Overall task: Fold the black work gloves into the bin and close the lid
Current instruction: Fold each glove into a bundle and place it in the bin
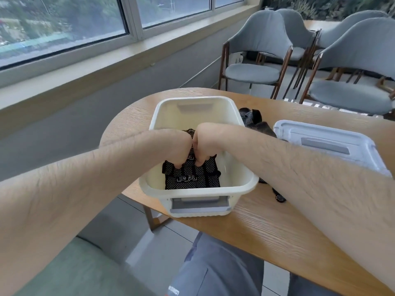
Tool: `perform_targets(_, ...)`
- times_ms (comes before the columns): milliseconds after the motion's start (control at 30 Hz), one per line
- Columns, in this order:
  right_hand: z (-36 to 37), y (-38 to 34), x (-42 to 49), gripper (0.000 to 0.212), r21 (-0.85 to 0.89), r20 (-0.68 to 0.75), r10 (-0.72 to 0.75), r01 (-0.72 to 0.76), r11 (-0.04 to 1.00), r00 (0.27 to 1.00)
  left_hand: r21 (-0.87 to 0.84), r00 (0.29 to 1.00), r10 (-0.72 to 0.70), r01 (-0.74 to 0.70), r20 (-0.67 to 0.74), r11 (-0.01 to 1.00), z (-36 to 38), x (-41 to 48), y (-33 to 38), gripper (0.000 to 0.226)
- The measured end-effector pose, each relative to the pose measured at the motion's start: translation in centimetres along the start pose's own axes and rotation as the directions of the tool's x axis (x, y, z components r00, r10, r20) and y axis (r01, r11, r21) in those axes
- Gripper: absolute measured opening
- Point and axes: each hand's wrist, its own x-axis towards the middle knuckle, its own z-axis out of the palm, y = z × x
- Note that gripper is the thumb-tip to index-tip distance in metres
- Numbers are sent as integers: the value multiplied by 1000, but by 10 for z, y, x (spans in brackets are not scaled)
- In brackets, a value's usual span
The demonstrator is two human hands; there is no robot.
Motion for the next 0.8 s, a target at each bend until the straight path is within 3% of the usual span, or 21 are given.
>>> perform_targets(100,-2,0,-1,25,55,-47,-15,18,998,999,-1,1000,6,-6,-18,1000,-2,-6,1,24)
perform_targets(200,-9,7,-13,19,22,-279,-27,35,999,960,-31,985,-25,20,-172,999,-19,-16,-3,17)
perform_targets(333,-28,46,-47,13,237,-552,14,141,961,833,-205,860,-99,-7,-500,979,-65,-41,7,18)
perform_targets(433,-29,84,-84,19,326,-651,83,179,928,754,-201,778,-73,-70,-624,977,-102,-57,43,18)
perform_targets(533,-13,122,-119,25,452,-681,199,191,872,705,-224,704,-70,-128,-707,966,-131,-64,88,19)
perform_targets(667,14,166,-146,28,610,-630,341,173,773,698,-302,598,-145,-170,-788,938,-143,-66,134,21)
perform_targets(733,37,186,-155,20,666,-603,405,155,729,688,-329,592,-162,-185,-789,926,-139,-59,162,12)
perform_targets(800,65,203,-155,17,715,-563,462,123,689,686,-332,635,-146,-184,-759,925,-126,-50,194,8)
